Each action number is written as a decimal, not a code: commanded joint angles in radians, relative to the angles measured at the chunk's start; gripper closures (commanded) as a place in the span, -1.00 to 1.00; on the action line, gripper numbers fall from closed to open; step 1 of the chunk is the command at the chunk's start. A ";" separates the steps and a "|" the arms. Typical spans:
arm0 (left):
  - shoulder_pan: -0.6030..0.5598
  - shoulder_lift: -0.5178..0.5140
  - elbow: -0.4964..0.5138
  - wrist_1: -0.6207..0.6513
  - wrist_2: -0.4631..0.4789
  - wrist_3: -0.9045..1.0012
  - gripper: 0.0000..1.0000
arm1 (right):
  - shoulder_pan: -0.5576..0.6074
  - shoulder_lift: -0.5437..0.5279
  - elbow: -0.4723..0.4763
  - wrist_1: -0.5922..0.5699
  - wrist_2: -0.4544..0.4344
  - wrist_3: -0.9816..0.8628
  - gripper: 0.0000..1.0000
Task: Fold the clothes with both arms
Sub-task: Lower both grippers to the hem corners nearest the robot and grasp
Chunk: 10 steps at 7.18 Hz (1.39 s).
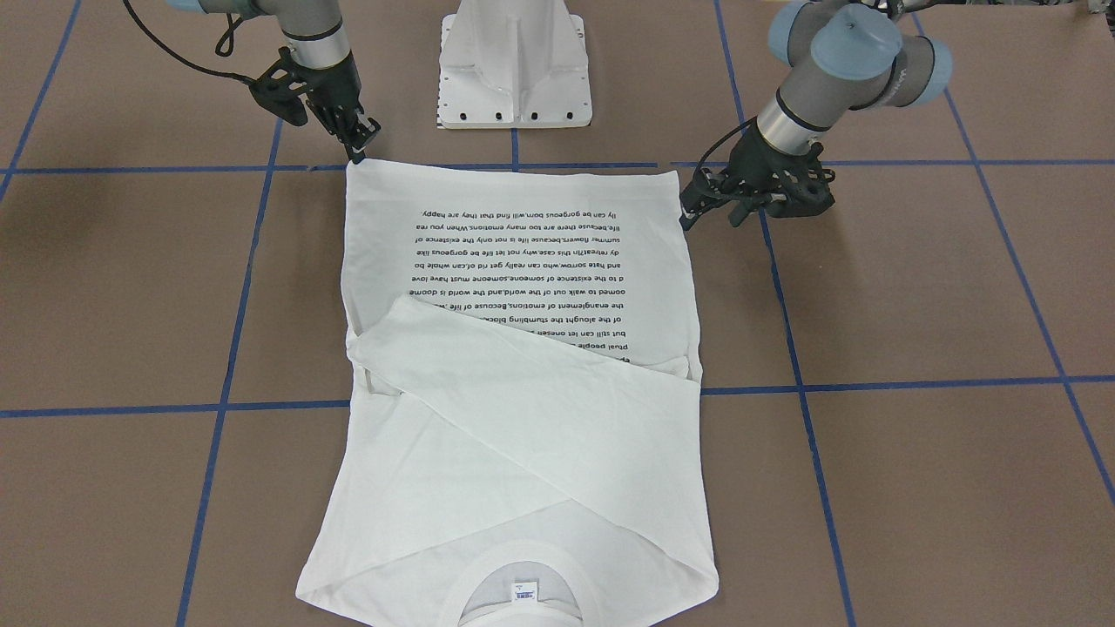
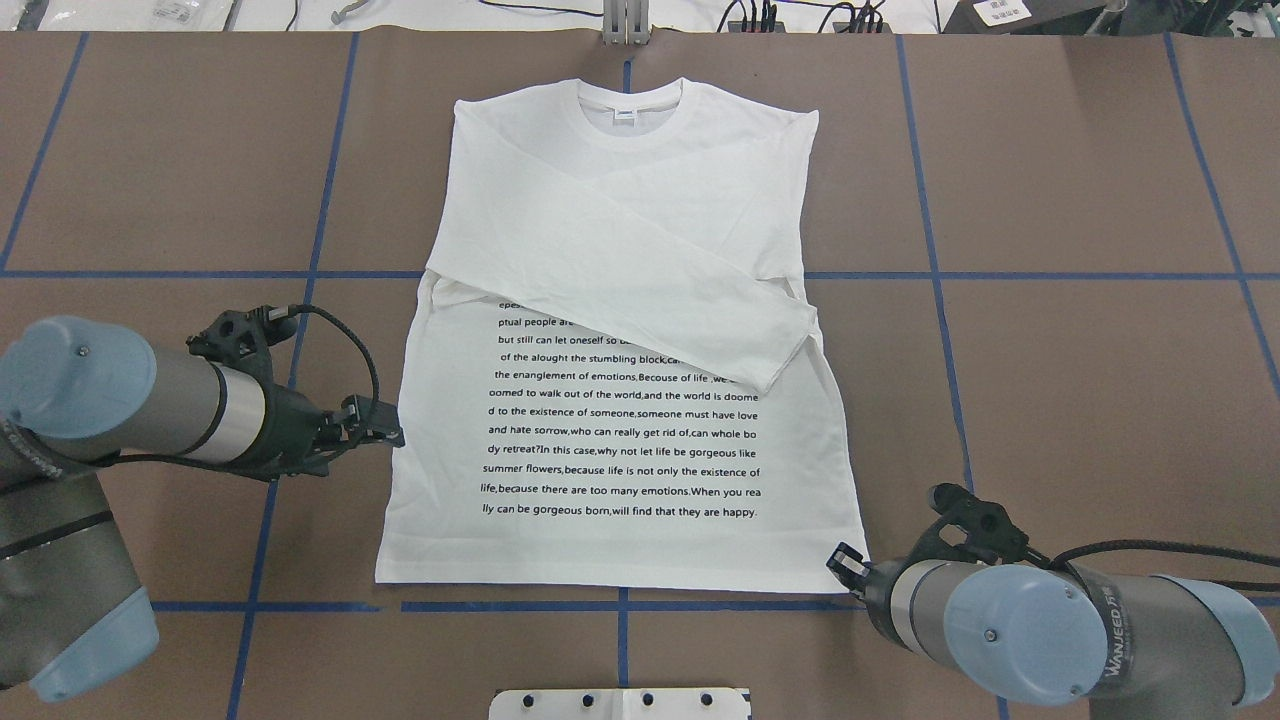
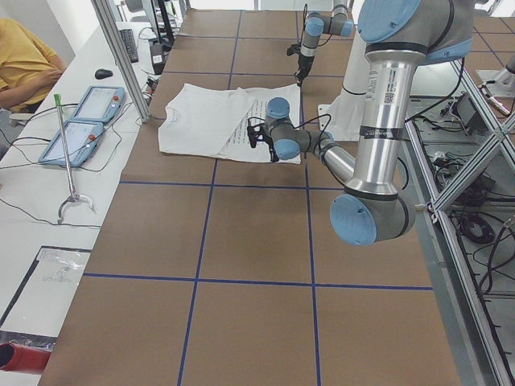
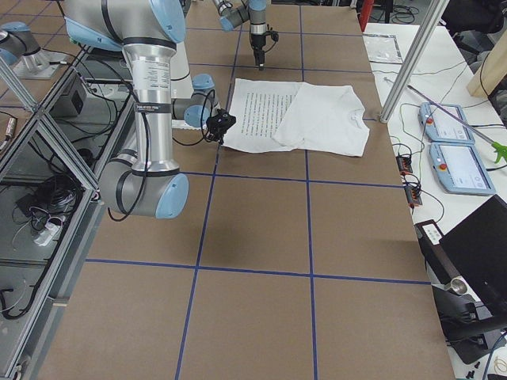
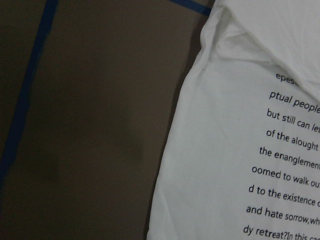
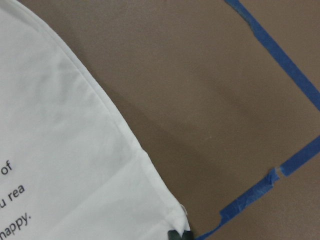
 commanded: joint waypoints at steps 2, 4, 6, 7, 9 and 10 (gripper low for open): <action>0.146 0.011 -0.019 0.031 0.077 -0.107 -0.73 | 0.004 -0.001 0.002 0.000 0.000 0.000 1.00; 0.169 0.013 0.001 0.032 0.076 -0.105 -0.54 | 0.004 -0.001 0.002 0.000 0.000 0.000 1.00; 0.179 0.014 0.001 0.033 0.076 -0.105 -0.44 | 0.004 0.001 0.003 0.000 0.000 0.000 1.00; 0.182 0.014 0.004 0.039 0.076 -0.104 -0.28 | 0.004 0.001 0.003 0.000 0.000 0.000 1.00; 0.199 0.016 0.006 0.058 0.076 -0.104 0.53 | 0.005 0.002 0.004 0.000 0.000 0.000 1.00; 0.200 0.019 0.007 0.059 0.076 -0.101 1.00 | 0.005 0.002 0.005 0.000 0.000 0.000 1.00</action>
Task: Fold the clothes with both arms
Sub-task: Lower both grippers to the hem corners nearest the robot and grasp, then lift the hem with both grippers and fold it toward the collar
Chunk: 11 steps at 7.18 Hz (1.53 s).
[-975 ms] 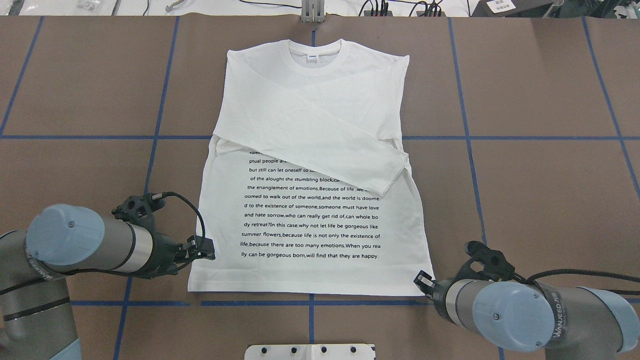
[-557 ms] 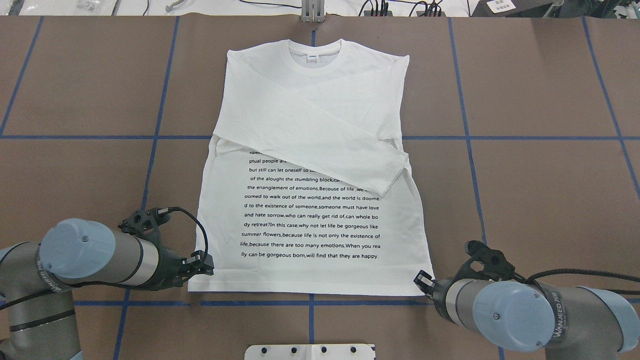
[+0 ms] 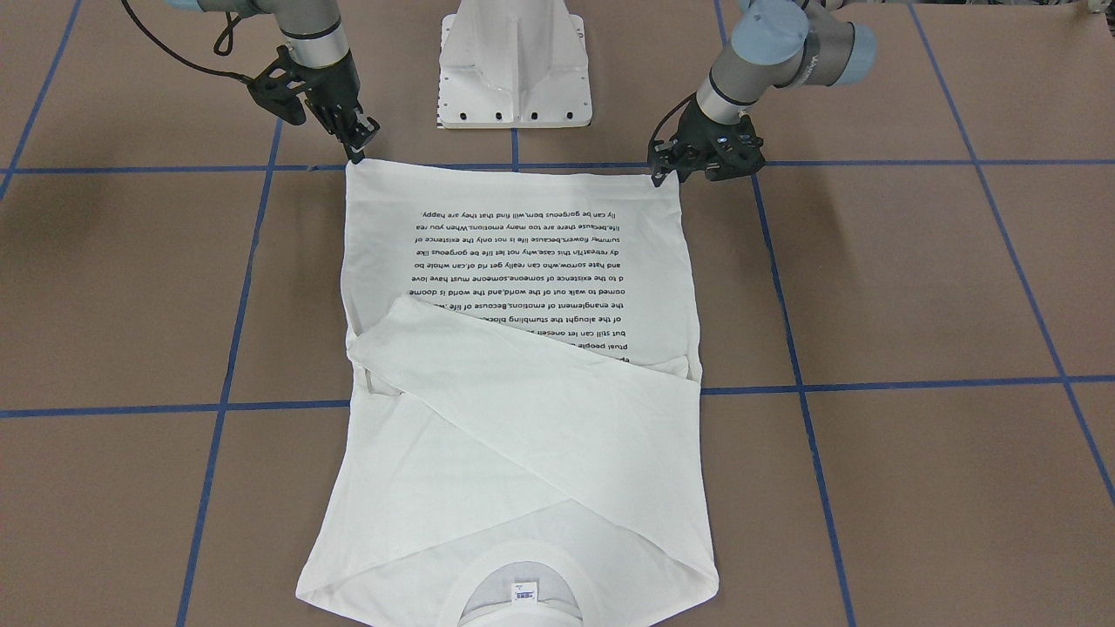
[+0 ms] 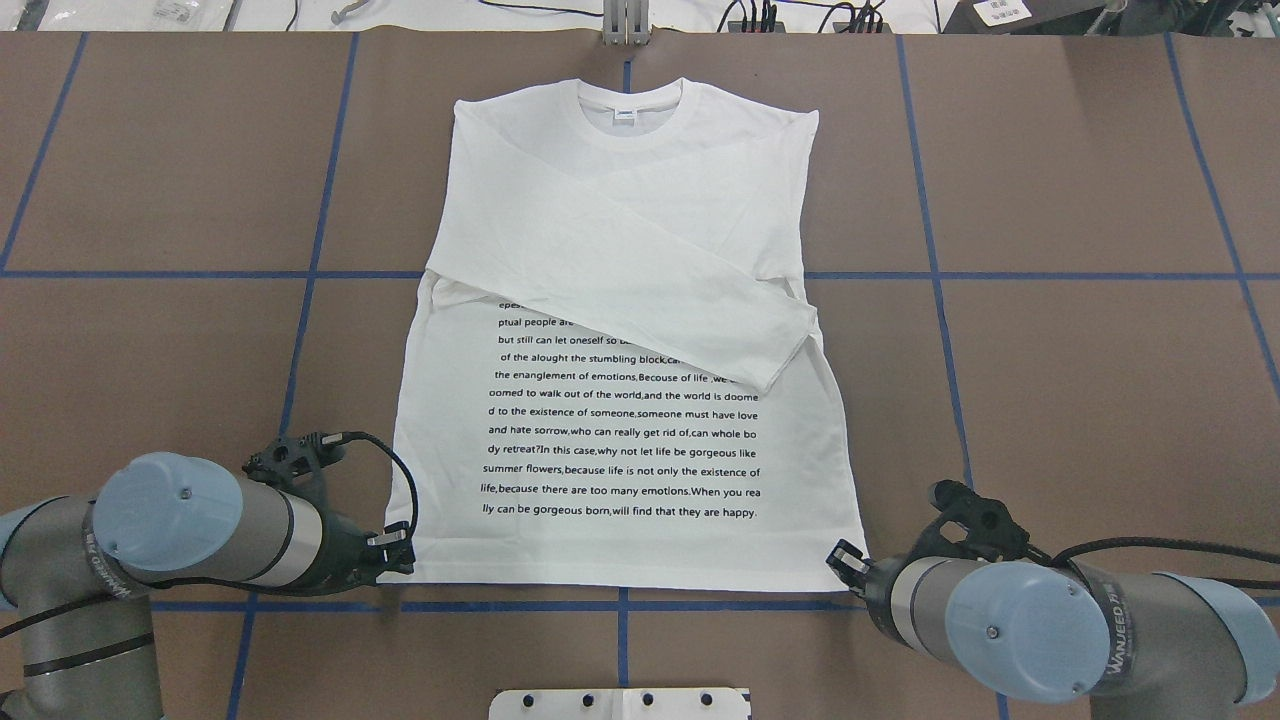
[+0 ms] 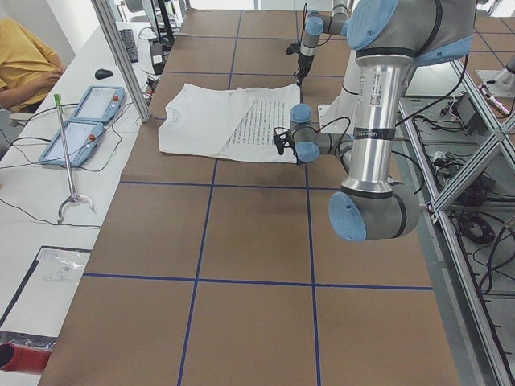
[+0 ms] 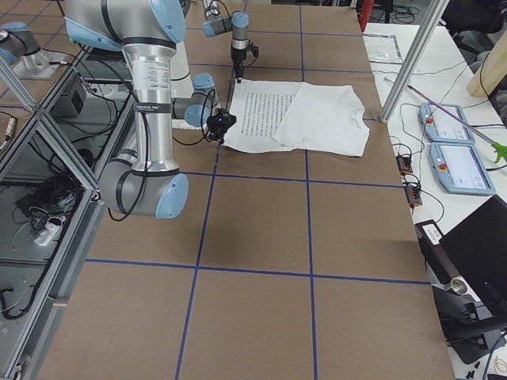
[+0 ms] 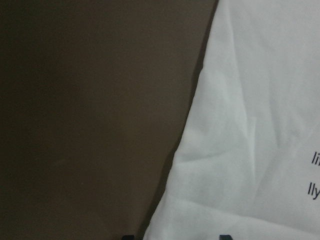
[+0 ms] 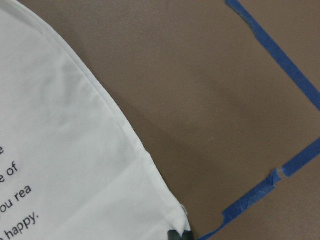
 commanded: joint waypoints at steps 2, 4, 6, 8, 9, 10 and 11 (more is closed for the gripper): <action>0.006 0.010 -0.014 0.004 -0.008 -0.001 1.00 | 0.005 0.000 0.001 0.000 0.000 -0.002 1.00; 0.008 0.024 -0.082 0.004 -0.023 -0.004 1.00 | 0.004 -0.031 0.040 -0.002 0.017 0.000 1.00; 0.058 0.058 -0.176 0.003 -0.061 -0.055 1.00 | -0.047 -0.088 0.108 -0.011 0.029 0.017 1.00; 0.101 0.072 -0.247 0.003 -0.063 -0.117 1.00 | -0.085 -0.090 0.162 -0.061 0.031 0.031 1.00; 0.123 0.073 -0.265 0.004 -0.061 -0.148 1.00 | -0.104 -0.088 0.229 -0.152 0.041 0.031 1.00; 0.123 0.072 -0.267 0.003 -0.061 -0.146 1.00 | -0.111 -0.084 0.258 -0.190 0.043 0.031 1.00; 0.109 0.070 -0.293 0.004 -0.066 -0.145 1.00 | -0.090 -0.076 0.277 -0.190 0.043 0.028 1.00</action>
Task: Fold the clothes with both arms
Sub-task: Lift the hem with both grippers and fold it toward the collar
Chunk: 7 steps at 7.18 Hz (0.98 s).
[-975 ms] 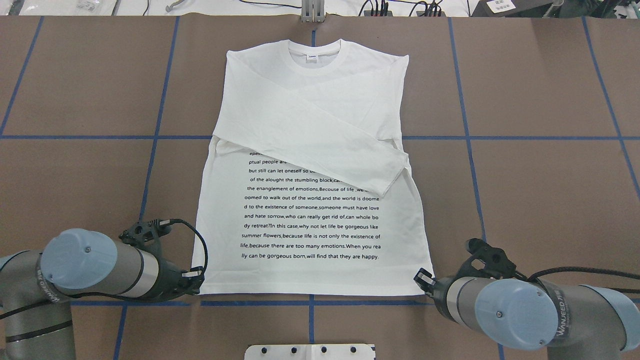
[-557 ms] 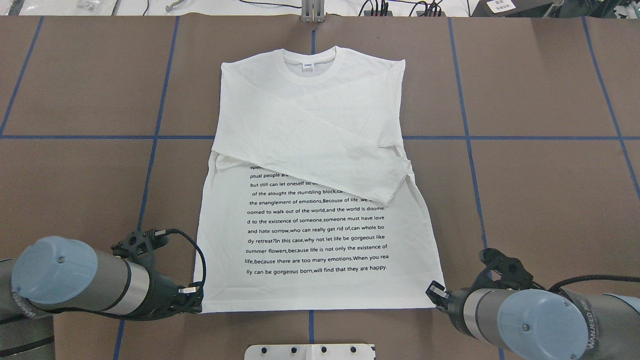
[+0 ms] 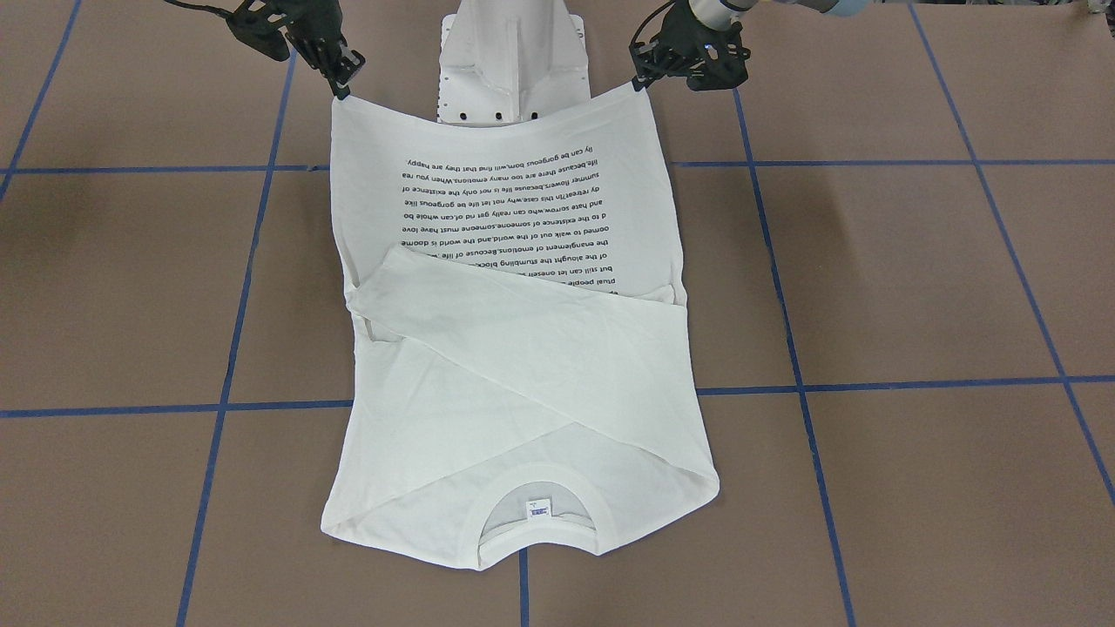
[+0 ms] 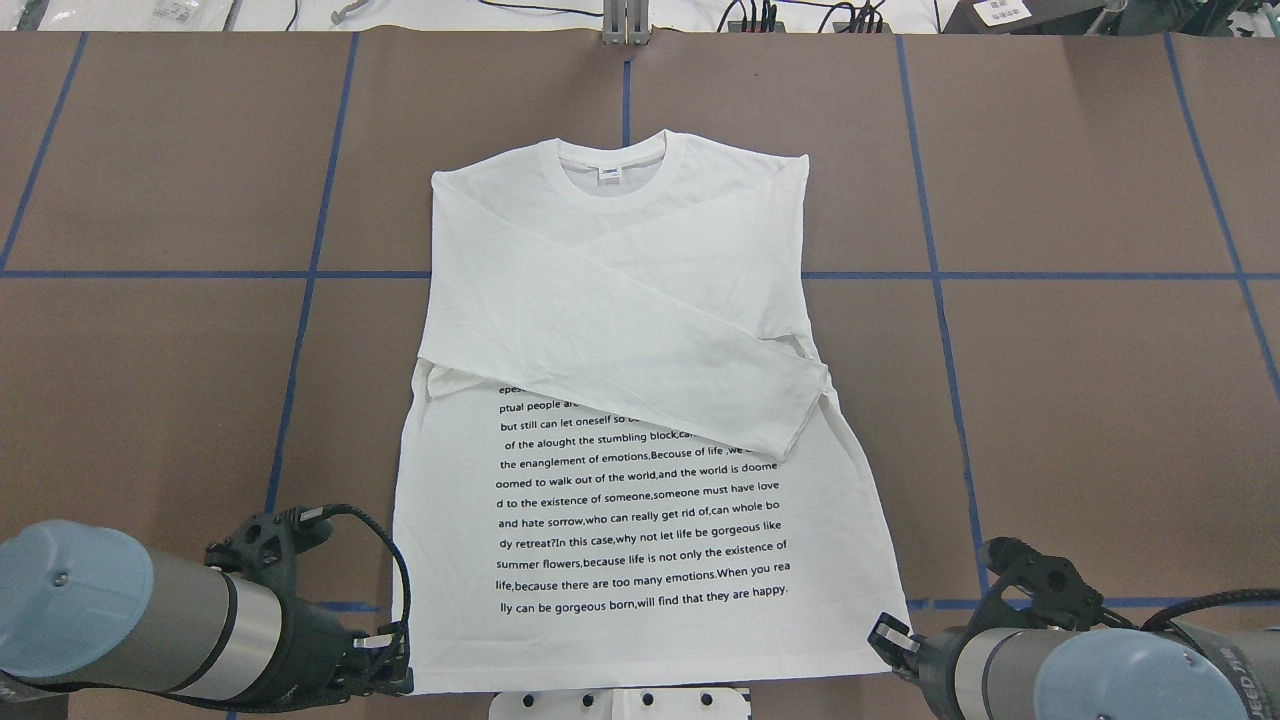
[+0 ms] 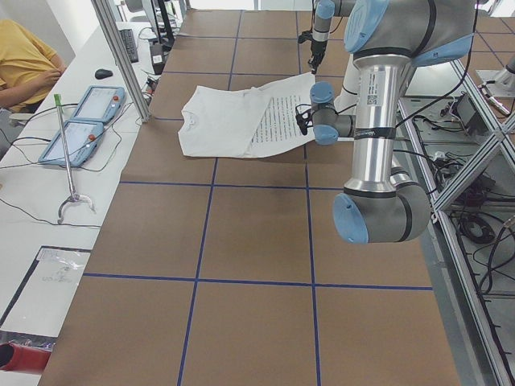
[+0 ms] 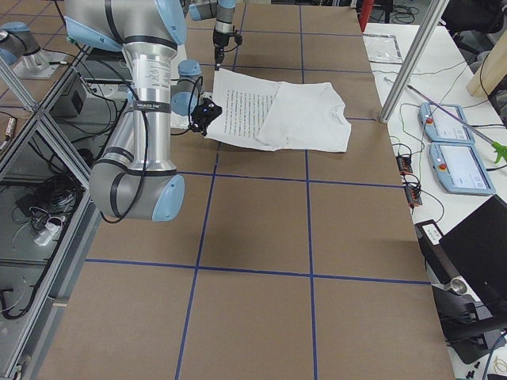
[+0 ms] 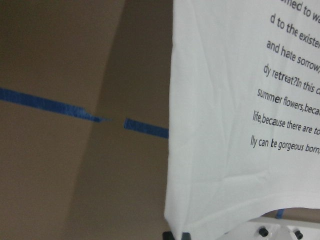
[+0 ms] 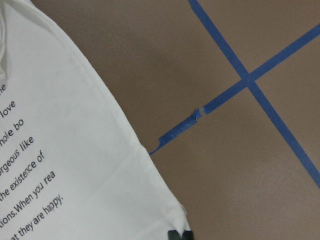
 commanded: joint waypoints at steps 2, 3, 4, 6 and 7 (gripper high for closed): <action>-0.114 -0.022 -0.025 0.001 0.009 0.020 1.00 | 0.198 0.061 0.014 -0.031 0.110 -0.046 1.00; -0.212 -0.048 -0.019 0.002 0.010 0.149 1.00 | 0.310 0.113 -0.022 -0.029 0.170 -0.162 1.00; -0.297 -0.086 0.033 0.007 0.009 0.240 1.00 | 0.411 0.173 -0.098 -0.032 0.216 -0.257 1.00; -0.422 -0.212 0.215 0.010 0.012 0.305 1.00 | 0.576 0.305 -0.288 -0.041 0.256 -0.437 1.00; -0.472 -0.273 0.304 0.010 0.012 0.334 1.00 | 0.646 0.384 -0.395 -0.047 0.267 -0.511 1.00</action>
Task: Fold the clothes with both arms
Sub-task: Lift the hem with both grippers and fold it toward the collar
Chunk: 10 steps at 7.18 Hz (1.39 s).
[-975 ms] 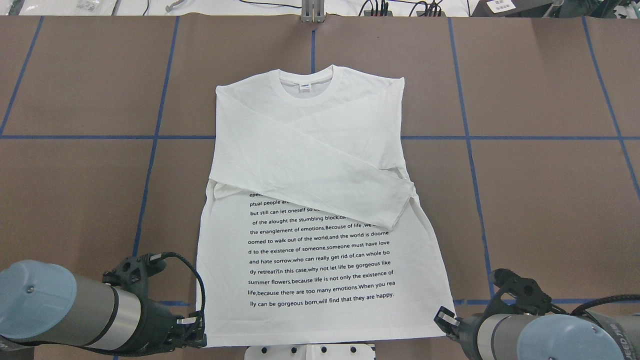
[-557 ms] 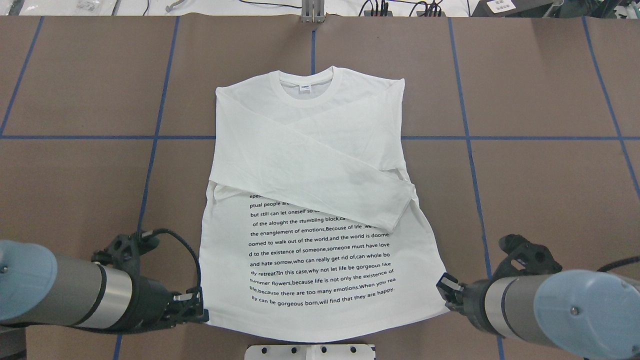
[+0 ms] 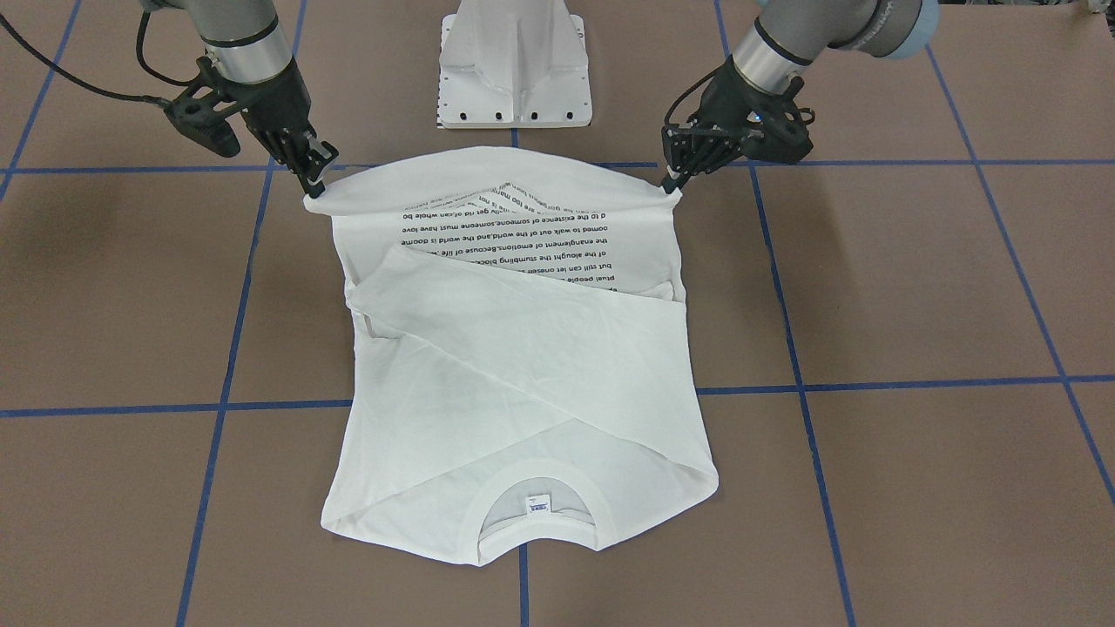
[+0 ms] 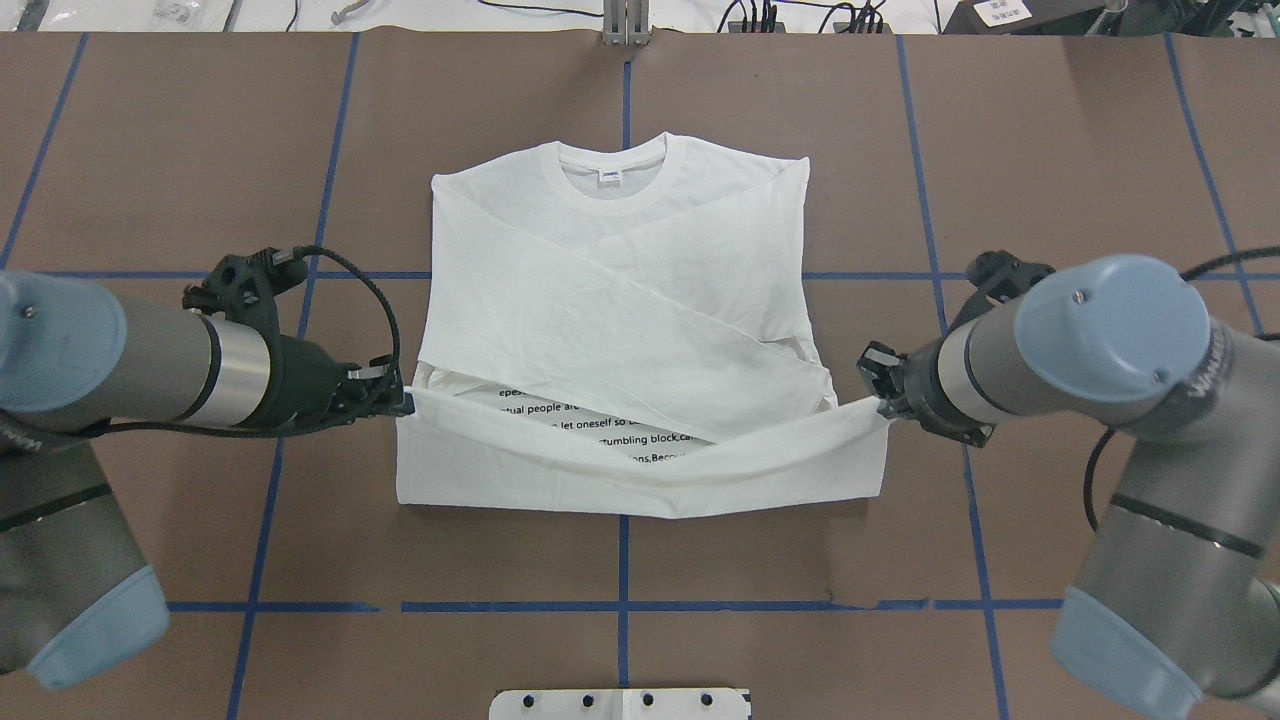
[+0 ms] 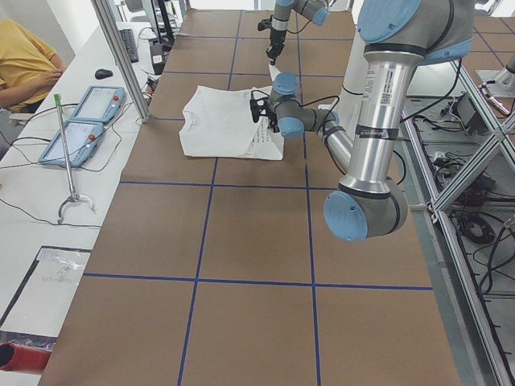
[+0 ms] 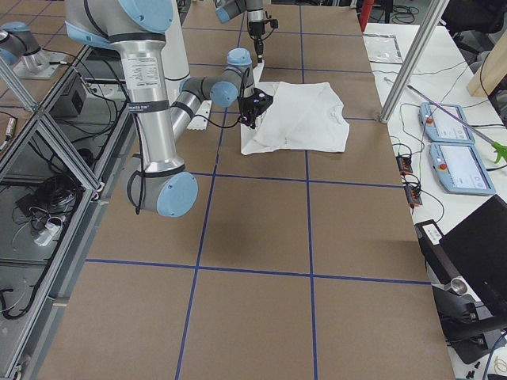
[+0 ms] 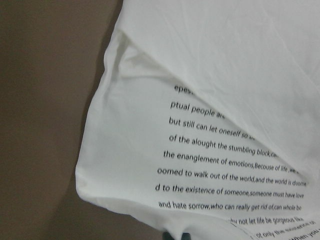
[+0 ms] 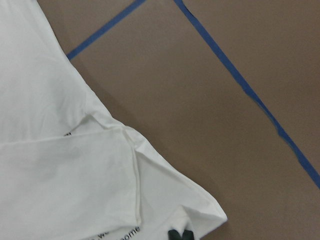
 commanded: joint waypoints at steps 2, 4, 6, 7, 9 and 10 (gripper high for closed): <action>-0.138 -0.201 0.274 -0.001 0.060 0.116 1.00 | 0.182 0.286 -0.402 0.005 0.016 -0.208 1.00; -0.199 -0.297 0.423 -0.015 0.074 0.153 1.00 | 0.236 0.404 -0.597 0.028 0.013 -0.271 1.00; -0.213 -0.414 0.636 -0.079 0.163 0.204 1.00 | 0.253 0.492 -0.839 0.203 0.007 -0.274 1.00; -0.218 -0.419 0.733 -0.210 0.165 0.210 1.00 | 0.254 0.536 -0.944 0.255 -0.019 -0.276 1.00; -0.218 -0.436 0.808 -0.275 0.165 0.212 1.00 | 0.248 0.546 -0.977 0.266 -0.025 -0.282 1.00; -0.218 -0.441 0.809 -0.276 0.166 0.210 0.44 | 0.247 0.546 -0.977 0.268 -0.027 -0.280 1.00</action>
